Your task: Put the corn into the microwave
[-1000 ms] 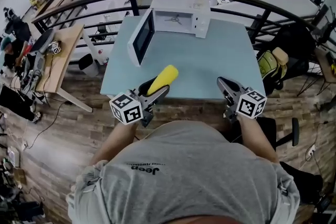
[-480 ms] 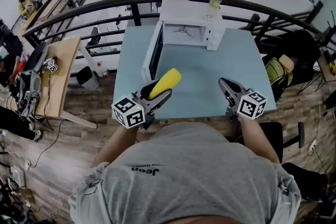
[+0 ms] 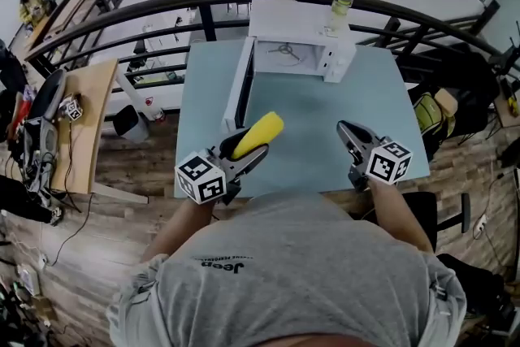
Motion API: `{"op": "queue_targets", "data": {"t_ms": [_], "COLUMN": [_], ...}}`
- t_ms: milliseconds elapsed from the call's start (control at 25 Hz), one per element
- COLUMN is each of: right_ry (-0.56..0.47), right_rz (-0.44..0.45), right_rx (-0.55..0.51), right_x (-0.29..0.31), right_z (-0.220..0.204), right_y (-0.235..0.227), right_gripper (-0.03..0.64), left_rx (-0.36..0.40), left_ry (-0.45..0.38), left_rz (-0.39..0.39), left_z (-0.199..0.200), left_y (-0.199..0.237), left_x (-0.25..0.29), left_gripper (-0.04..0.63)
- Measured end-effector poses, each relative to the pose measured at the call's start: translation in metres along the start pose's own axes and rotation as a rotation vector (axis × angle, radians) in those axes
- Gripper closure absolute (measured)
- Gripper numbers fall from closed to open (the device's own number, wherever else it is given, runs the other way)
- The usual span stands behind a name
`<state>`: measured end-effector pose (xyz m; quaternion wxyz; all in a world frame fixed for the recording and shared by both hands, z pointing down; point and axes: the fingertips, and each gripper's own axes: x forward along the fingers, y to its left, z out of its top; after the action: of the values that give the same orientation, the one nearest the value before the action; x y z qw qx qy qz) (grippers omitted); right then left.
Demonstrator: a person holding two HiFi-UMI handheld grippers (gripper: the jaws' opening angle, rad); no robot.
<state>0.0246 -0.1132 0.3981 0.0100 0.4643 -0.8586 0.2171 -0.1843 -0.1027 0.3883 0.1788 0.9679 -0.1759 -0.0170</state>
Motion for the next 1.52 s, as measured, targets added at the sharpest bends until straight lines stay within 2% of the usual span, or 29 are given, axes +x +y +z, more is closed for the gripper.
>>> {"op": "queue_targets", "data": {"t_ms": [280,560,720,920,1160,1360,1520], "right_ry": [0.008,0.013,0.049,0.064,0.071,0.084,0.084], "right_rz": [0.041,0.149,0.244,0.304,0.330,0.259,0.201], "right_rx": [0.014,0.013,-0.008,-0.034,0.003,-0.014,-0.022], "right_x": [0.012,0.024,0.026,0.030,0.070,0.111,0.145], "right_z": [0.007,0.027,0.041,0.040,0.020,0.006,0.001], "right_y": [-0.038,-0.131,-0.185,-0.232,-0.234,-0.221,-0.214], "right_gripper": [0.598,0.598,0.598,0.598,0.598,0.598,0.598], "left_rx": [-0.006,0.004,-0.065,-0.138,-0.121,-0.101,-0.111], "left_ry": [0.024,0.012,-0.023,0.010,0.086,0.128,0.126], "left_rz": [0.018,0.148,0.238,0.313,0.356,0.329,0.346], "left_z": [-0.004,-0.001,0.000,-0.008,-0.022,-0.038,-0.041], "left_y": [0.010,0.032,0.043,0.056,0.089,0.142,0.189], "left_x": [0.039,0.121,0.179,0.236,0.241,0.238,0.241], "left_gripper": [0.354,0.354,0.354,0.354,0.354,0.354,0.354]}}
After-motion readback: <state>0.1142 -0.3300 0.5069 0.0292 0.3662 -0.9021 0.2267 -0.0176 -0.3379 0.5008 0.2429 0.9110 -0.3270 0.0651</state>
